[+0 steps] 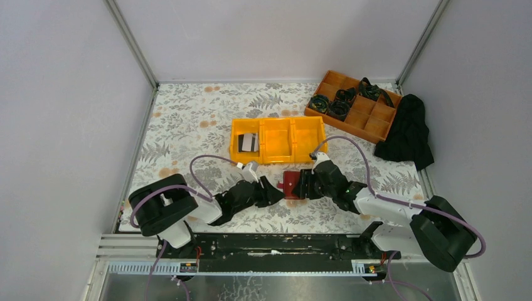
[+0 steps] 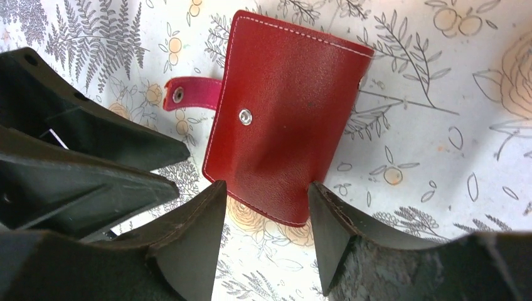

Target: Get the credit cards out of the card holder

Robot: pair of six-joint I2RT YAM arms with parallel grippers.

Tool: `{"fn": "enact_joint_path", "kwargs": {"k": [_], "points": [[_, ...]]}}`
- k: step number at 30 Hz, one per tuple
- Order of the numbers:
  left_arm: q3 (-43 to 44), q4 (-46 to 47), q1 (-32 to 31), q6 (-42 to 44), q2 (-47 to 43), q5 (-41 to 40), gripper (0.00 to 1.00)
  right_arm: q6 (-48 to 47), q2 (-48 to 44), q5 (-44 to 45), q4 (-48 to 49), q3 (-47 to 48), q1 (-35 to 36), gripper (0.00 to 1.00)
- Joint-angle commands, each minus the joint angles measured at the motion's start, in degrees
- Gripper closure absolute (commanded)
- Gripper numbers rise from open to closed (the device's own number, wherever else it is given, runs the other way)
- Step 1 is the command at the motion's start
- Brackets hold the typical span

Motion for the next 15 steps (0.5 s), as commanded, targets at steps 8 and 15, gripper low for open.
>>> {"fn": "enact_joint_path", "kwargs": {"k": [8,15], "points": [[3.89,4.57,0.28,2.65,1.7,0.59,0.48,0.45,-1.26,-0.94,-0.83,-0.66,0.16,0.41],[7.48,7.9,0.29,2.42,8.69,3.14,0.48,0.71,-0.44,-1.09,-0.15,-0.79,0.14,0.41]]}}
